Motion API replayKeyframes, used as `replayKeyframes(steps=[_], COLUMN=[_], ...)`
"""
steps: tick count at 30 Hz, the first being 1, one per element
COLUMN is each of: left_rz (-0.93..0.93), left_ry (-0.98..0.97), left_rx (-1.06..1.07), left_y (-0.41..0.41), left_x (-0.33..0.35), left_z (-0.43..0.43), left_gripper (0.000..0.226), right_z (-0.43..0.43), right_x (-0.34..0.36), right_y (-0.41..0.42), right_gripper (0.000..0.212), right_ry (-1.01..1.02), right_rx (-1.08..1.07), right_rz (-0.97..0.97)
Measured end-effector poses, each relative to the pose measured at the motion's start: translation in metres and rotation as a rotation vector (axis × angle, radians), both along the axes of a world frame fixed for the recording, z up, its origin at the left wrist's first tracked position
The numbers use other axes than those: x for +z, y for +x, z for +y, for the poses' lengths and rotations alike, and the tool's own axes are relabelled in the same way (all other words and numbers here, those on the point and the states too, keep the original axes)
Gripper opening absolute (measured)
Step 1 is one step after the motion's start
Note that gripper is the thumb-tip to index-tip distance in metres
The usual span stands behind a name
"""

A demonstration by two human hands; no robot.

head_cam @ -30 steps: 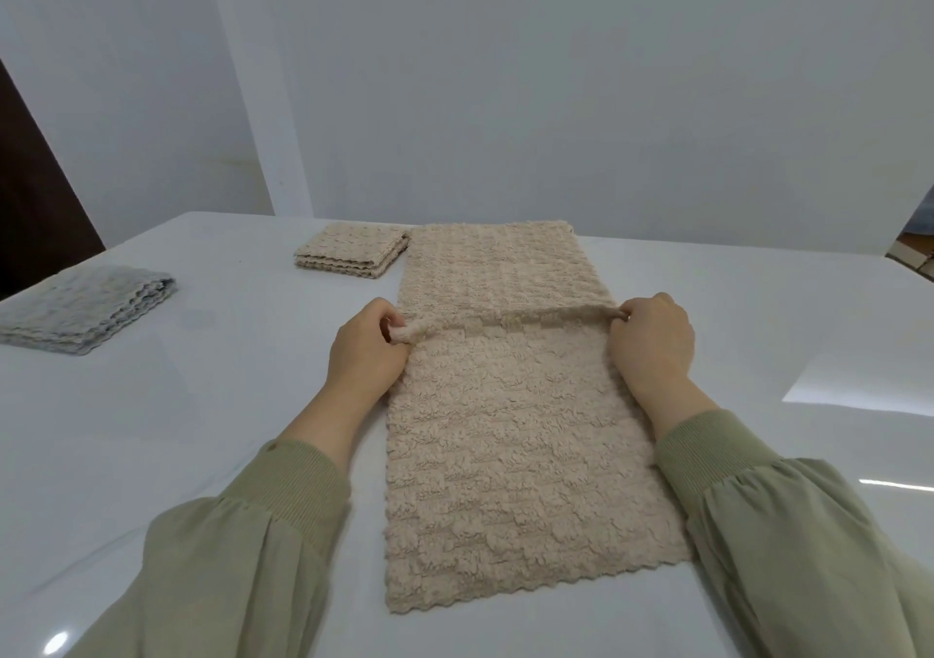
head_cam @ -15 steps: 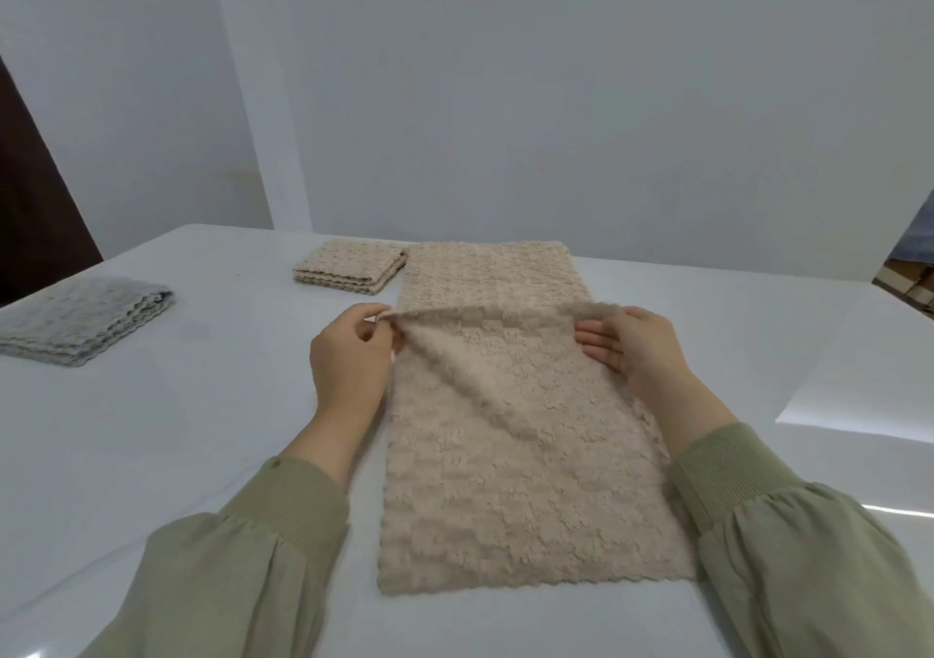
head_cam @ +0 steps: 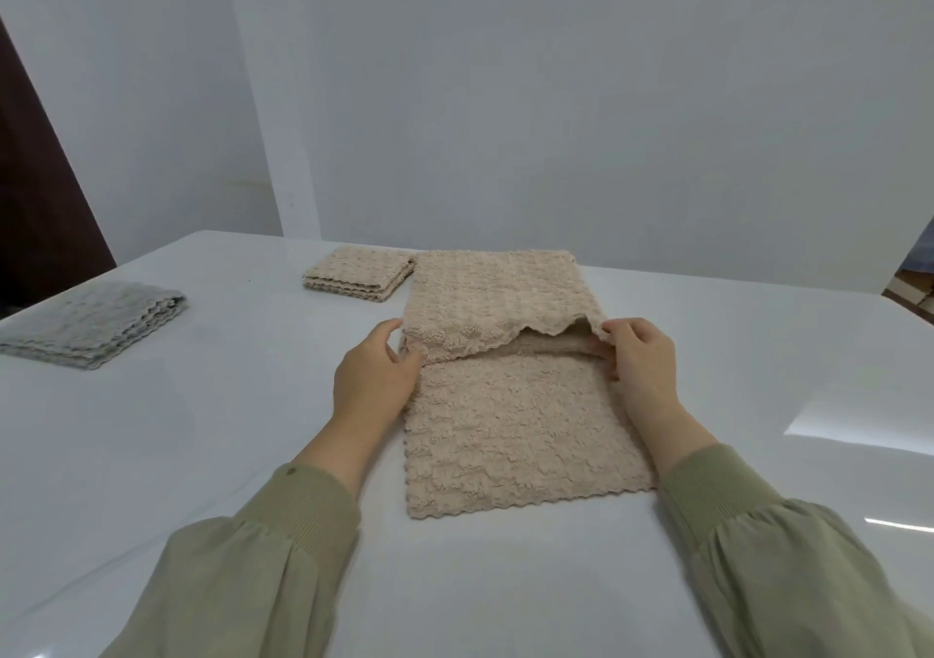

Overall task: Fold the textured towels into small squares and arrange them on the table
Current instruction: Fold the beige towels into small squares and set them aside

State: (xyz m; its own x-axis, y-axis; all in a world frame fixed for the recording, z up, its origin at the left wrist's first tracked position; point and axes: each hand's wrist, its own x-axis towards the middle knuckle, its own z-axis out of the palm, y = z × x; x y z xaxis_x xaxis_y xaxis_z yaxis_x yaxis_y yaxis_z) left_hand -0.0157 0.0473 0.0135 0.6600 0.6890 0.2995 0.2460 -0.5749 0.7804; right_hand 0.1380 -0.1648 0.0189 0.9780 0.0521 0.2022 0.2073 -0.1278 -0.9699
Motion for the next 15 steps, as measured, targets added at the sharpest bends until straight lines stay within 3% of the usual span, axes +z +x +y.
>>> replayKeyframes(steps=[9,15], left_rz=[0.084,-0.026], left_ry=[-0.113,-0.318], left_rx=[-0.049,-0.279], left_y=[0.008,0.013], left_x=[-0.006,0.0], left_z=[0.007,0.006], left_gripper=[0.046,0.023], right_z=[0.0,0.001], right_x=[-0.006,-0.01], right_y=[0.0,0.007], right_gripper=[0.016,0.015], right_ry=[-0.053,-0.037], right_rx=[-0.033,-0.029], right_rz=[-0.041,-0.001])
